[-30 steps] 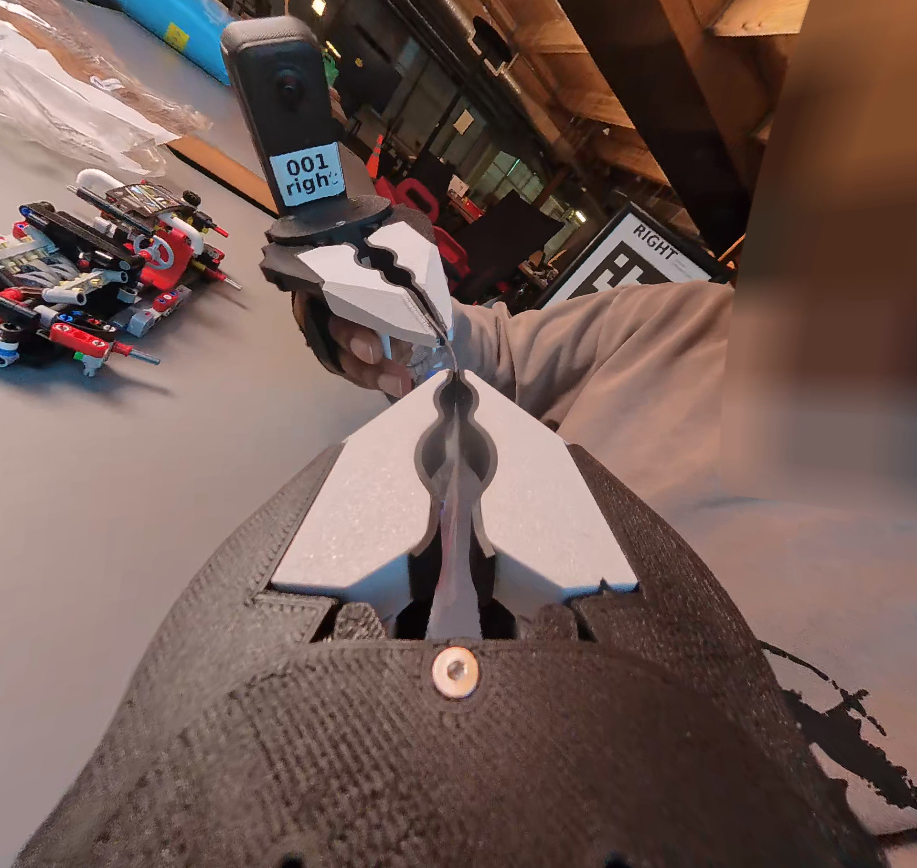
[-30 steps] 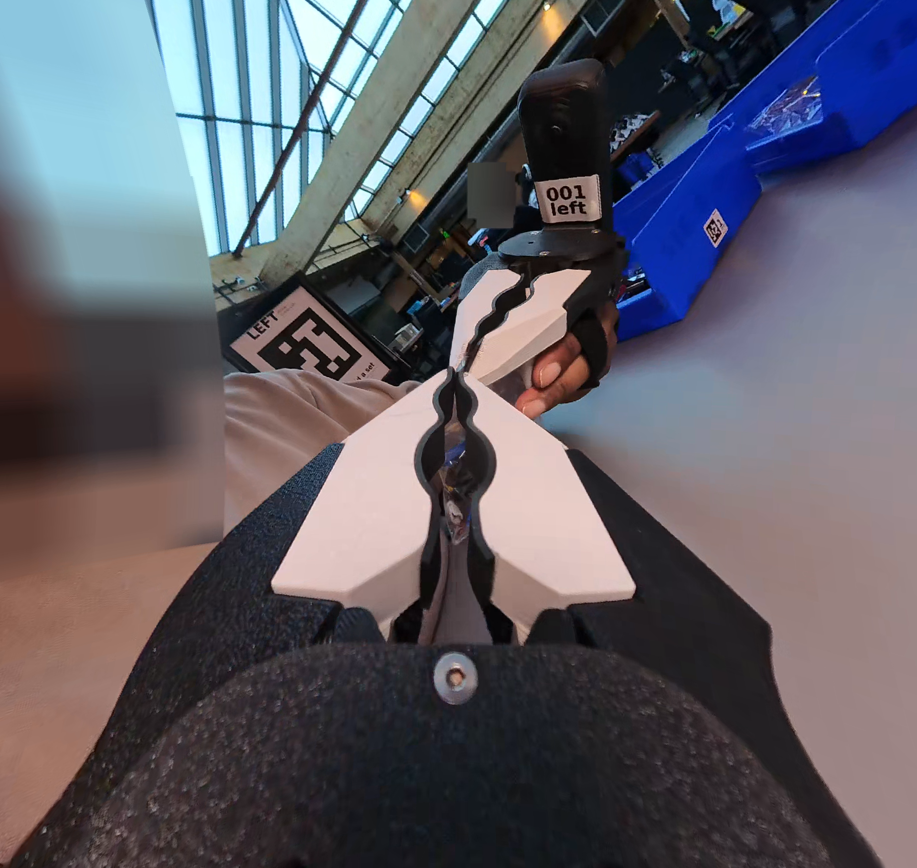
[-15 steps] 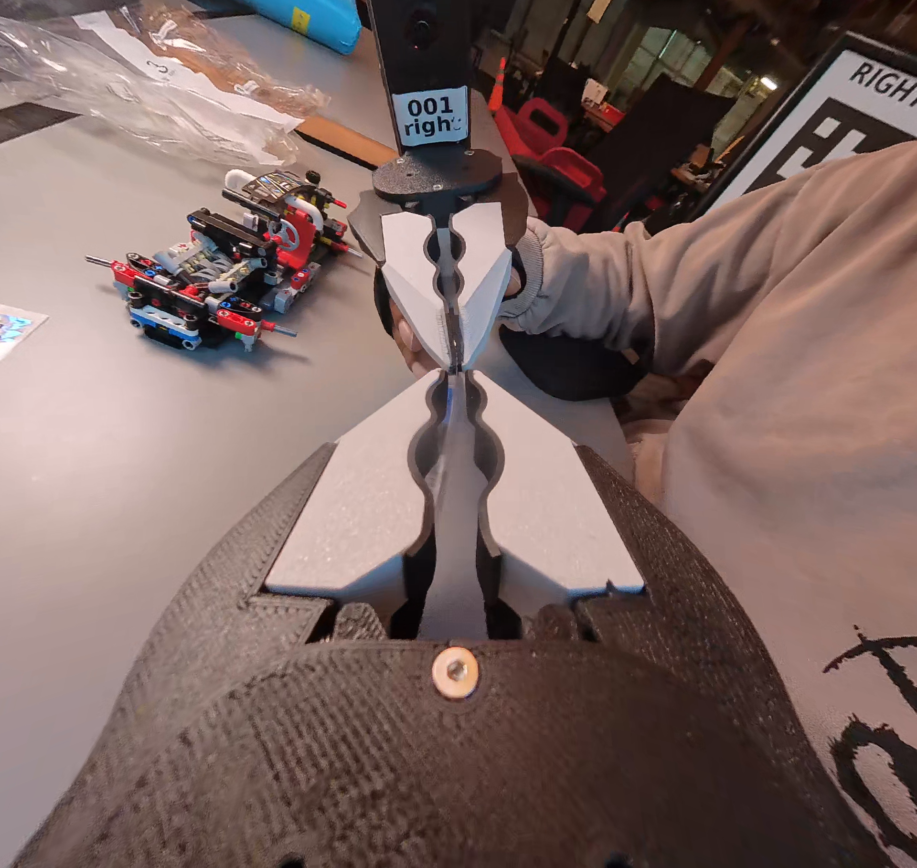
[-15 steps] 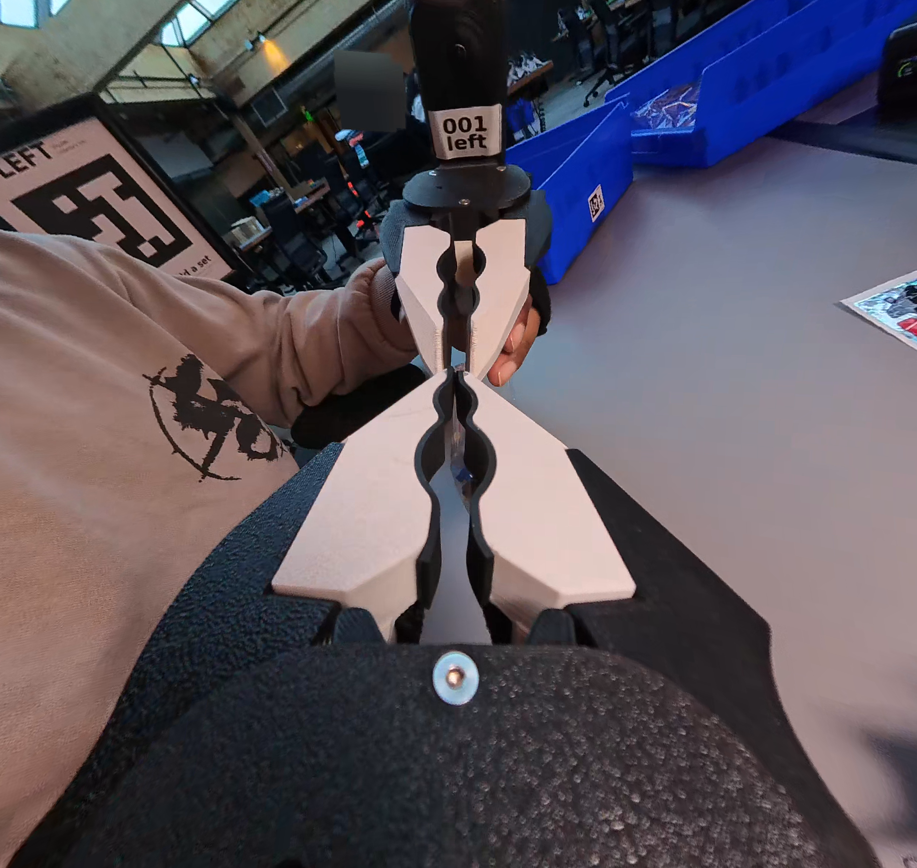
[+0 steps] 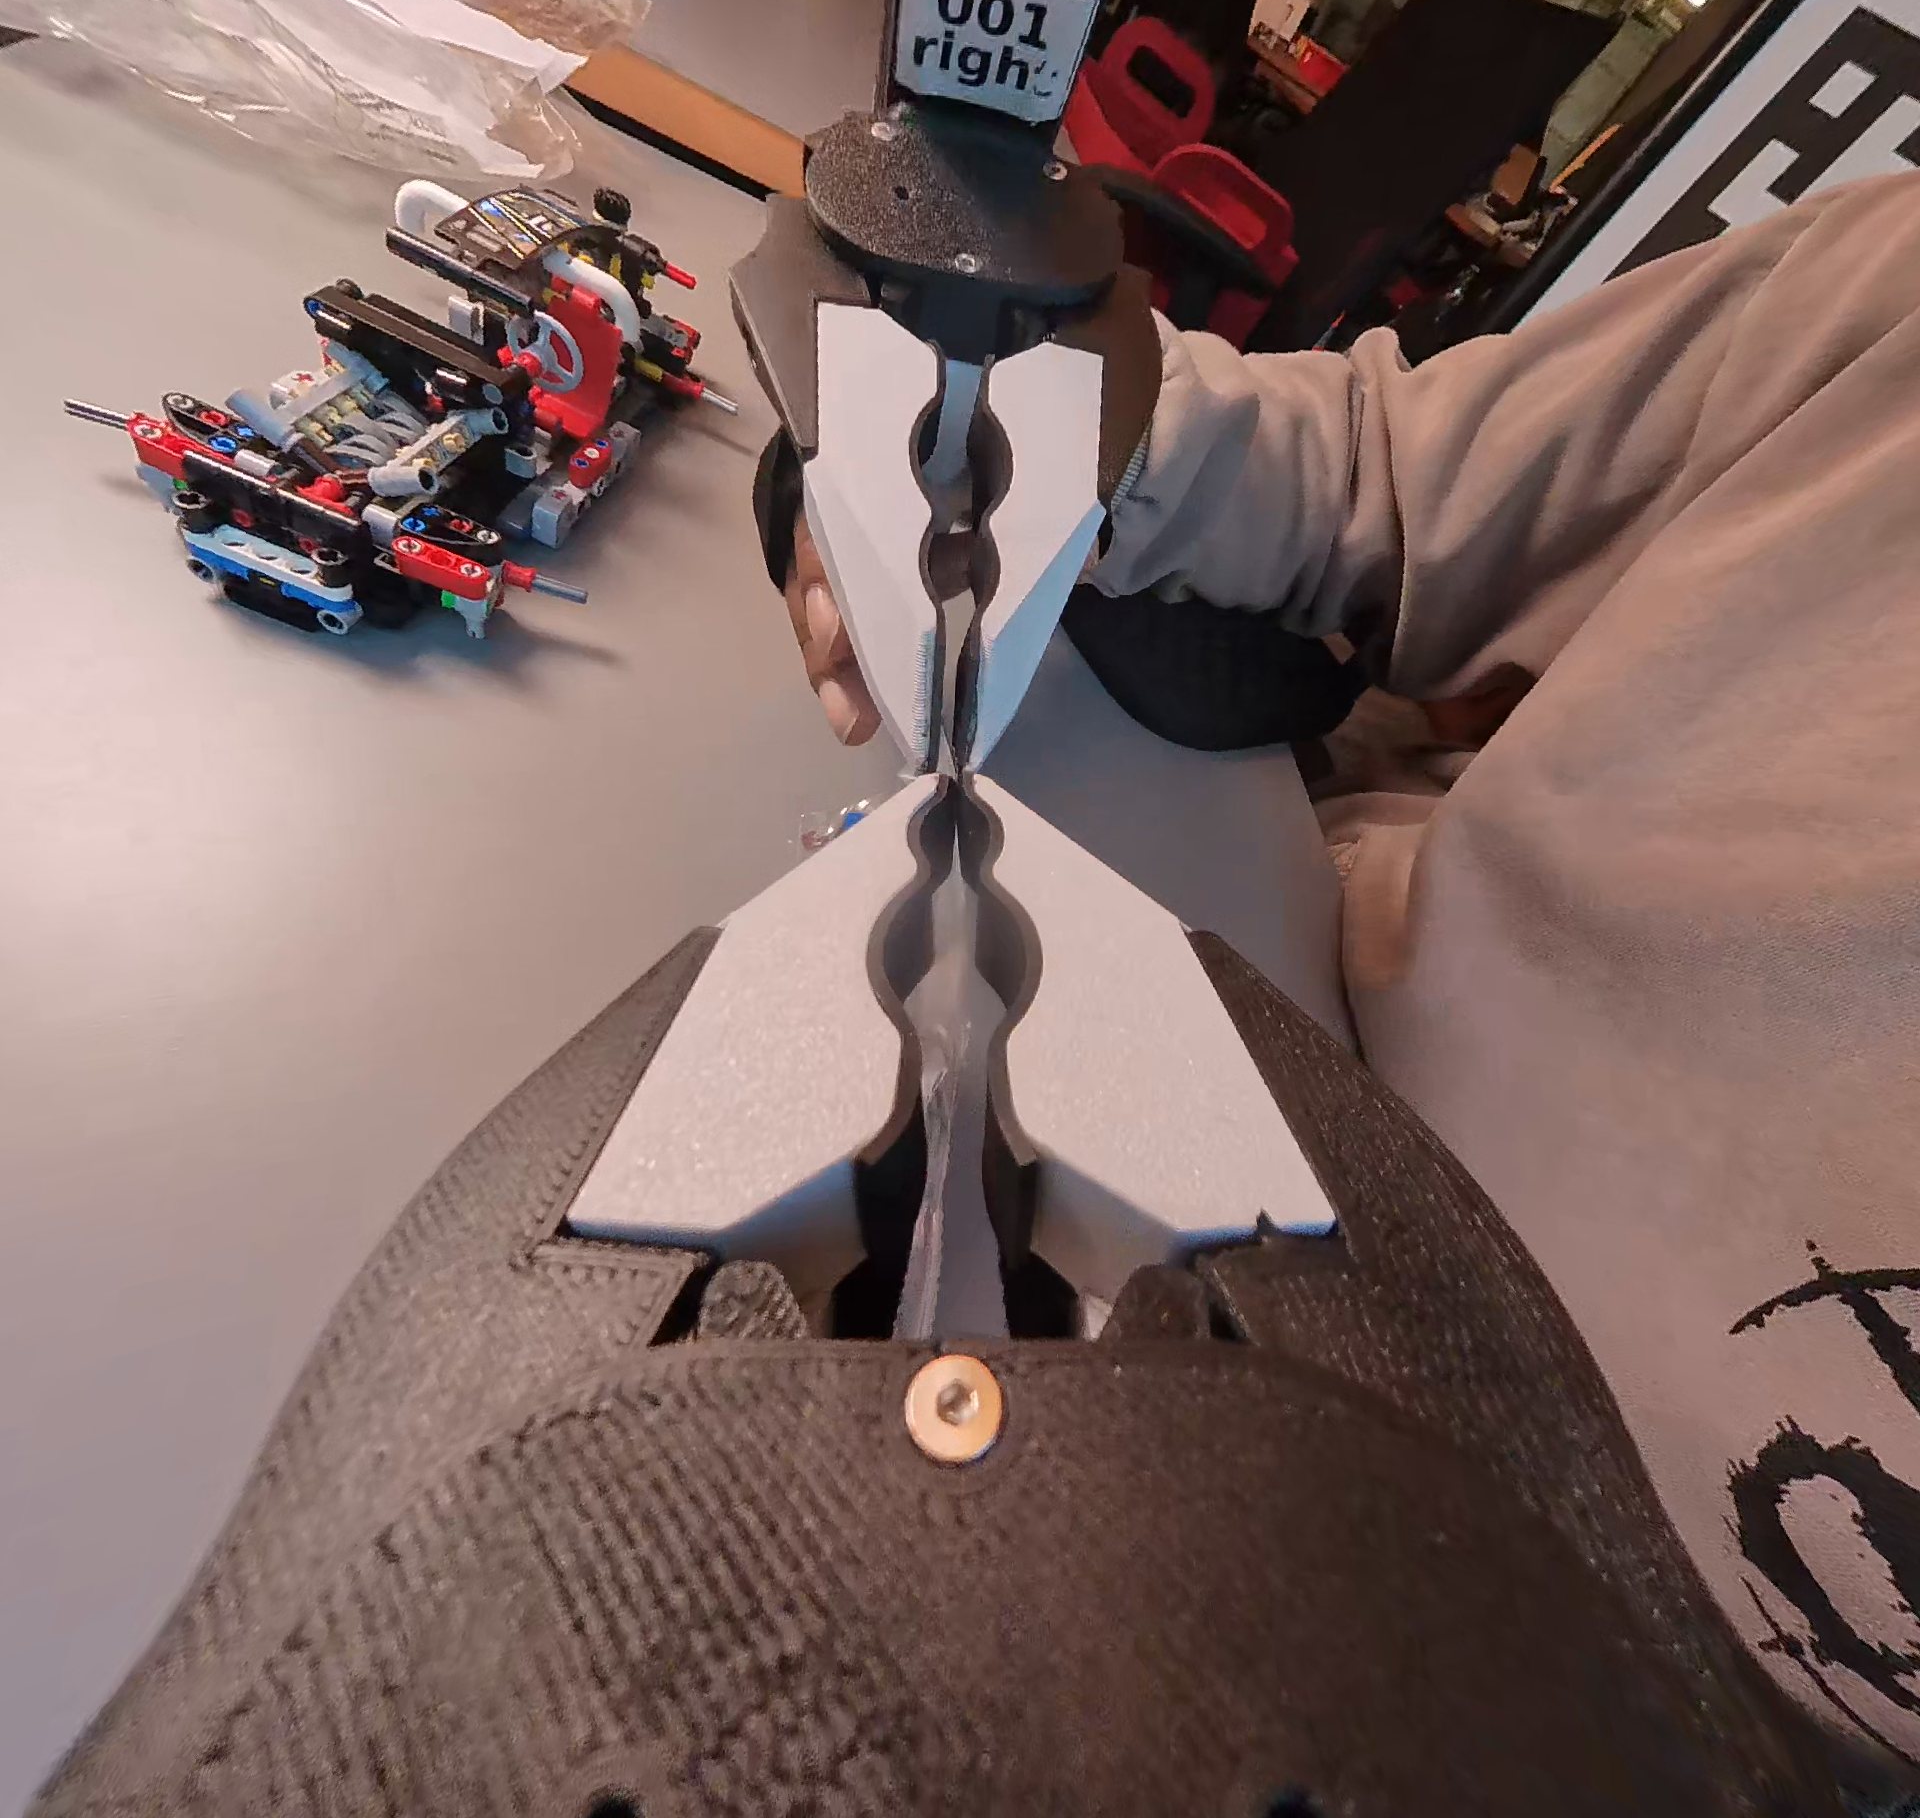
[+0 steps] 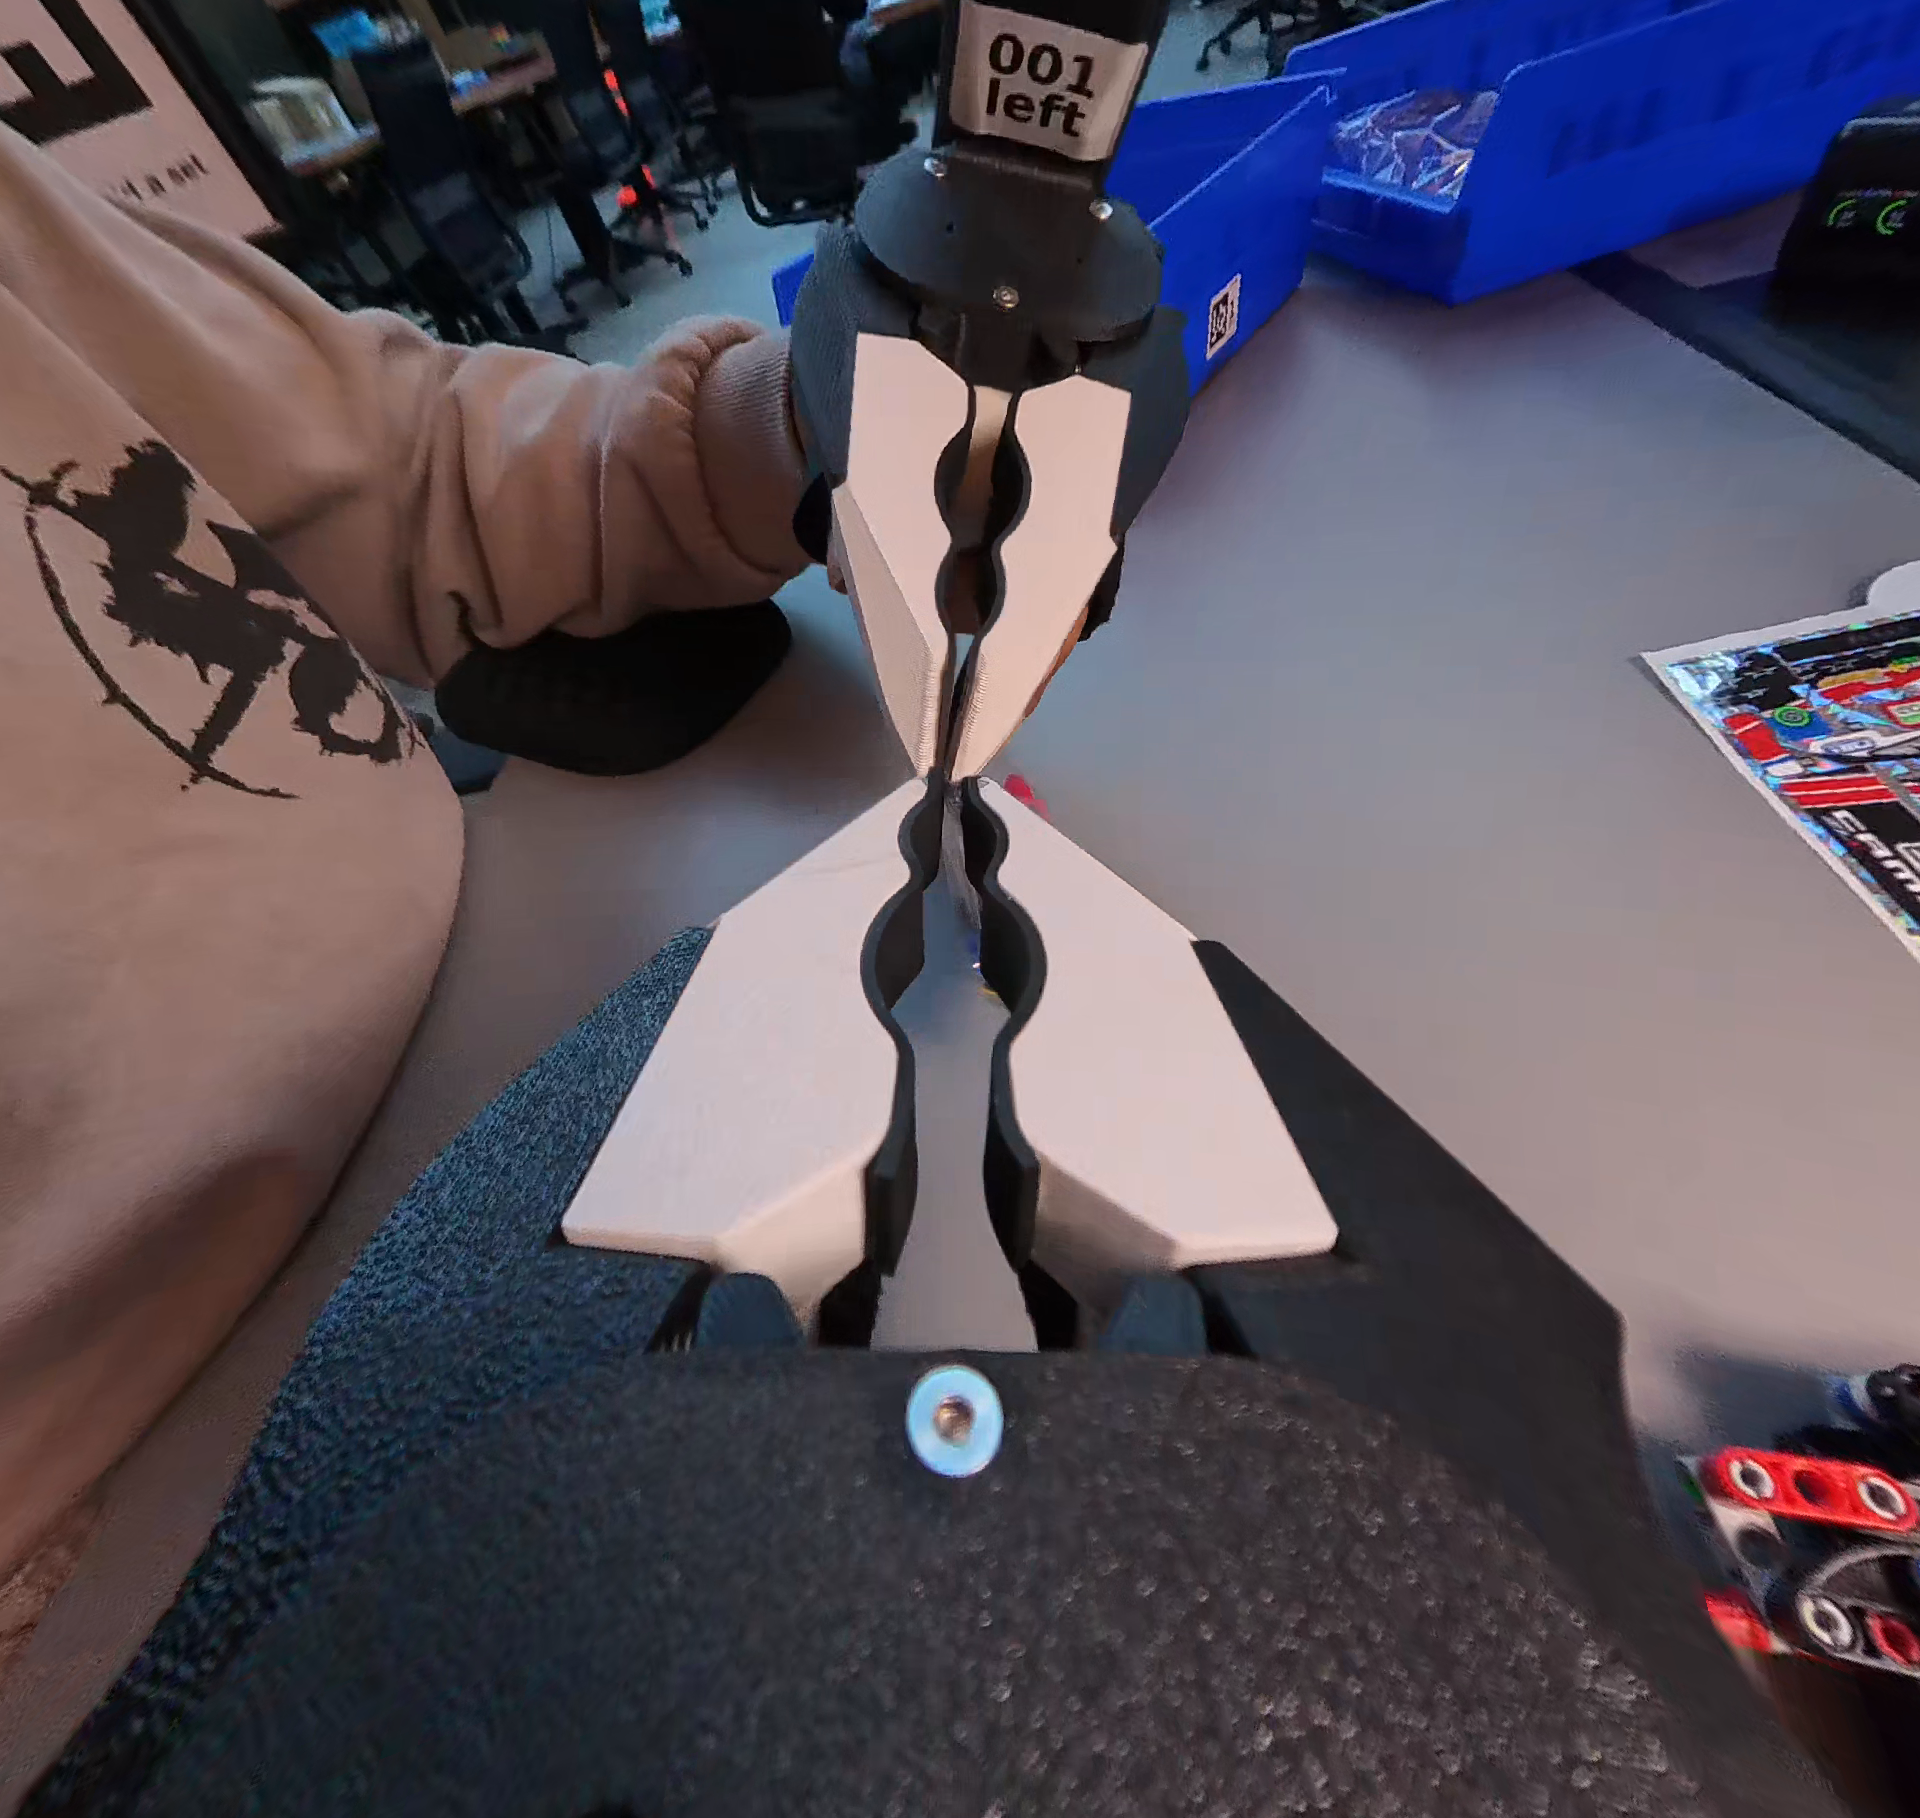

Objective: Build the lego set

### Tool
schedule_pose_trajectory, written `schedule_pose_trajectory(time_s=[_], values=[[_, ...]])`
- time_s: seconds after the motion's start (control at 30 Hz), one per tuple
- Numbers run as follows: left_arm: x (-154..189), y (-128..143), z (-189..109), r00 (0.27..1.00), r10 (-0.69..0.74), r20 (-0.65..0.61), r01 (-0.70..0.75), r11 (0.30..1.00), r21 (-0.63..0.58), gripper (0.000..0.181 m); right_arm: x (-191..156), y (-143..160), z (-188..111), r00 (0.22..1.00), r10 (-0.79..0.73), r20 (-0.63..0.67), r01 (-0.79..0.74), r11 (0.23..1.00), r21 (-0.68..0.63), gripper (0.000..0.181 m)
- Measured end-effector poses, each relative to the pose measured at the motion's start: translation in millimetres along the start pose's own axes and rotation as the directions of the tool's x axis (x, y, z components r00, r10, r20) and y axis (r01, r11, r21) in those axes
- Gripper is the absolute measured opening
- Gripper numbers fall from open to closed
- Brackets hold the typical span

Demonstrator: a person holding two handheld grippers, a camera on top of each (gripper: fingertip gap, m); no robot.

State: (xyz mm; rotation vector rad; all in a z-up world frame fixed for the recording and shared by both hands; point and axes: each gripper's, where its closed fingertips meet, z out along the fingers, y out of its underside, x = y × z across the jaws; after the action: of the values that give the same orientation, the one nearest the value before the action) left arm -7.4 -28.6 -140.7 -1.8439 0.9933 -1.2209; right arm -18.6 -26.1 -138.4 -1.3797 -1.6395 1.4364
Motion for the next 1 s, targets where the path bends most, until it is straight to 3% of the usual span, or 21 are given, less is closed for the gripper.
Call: schedule_pose_trajectory(time_s=[0.43, 0.57, 0.67, 0.8, 1.0], values=[[-8.0, 3.6, 3.2, 0.999, -0.008, 0.038, 0.008, 1.000, 0.000, 0.000, 6.0, 6.7, 0.5, 0.969, -0.220, -0.116, 0.209, 0.973, -0.102, 0.000], [-7.4, 1.5, 3.1, 0.993, -0.114, -0.025, 0.114, 0.993, 0.029, 0.000, 6.4, 5.1, -1.0, 0.933, -0.325, -0.155, 0.311, 0.944, -0.110, 0.000], [-6.7, -0.6, -0.2, 0.973, -0.205, -0.107, 0.211, 0.976, 0.049, 0.000, 6.5, 0.9, -0.5, 0.824, -0.522, -0.221, 0.504, 0.853, -0.135, 0.000], [-9.0, 3.0, -1.2, 0.941, -0.289, -0.175, 0.305, 0.950, 0.067, 0.000, 7.6, 4.8, 2.5, 0.576, -0.772, -0.269, 0.730, 0.634, -0.255, 0.000], [-8.6, 2.2, -3.1, 0.900, -0.351, -0.258, 0.383, 0.920, 0.086, 0.000, 6.6, 3.3, 4.1, 0.340, -0.901, -0.269, 0.828, 0.422, -0.369, 0.000]])
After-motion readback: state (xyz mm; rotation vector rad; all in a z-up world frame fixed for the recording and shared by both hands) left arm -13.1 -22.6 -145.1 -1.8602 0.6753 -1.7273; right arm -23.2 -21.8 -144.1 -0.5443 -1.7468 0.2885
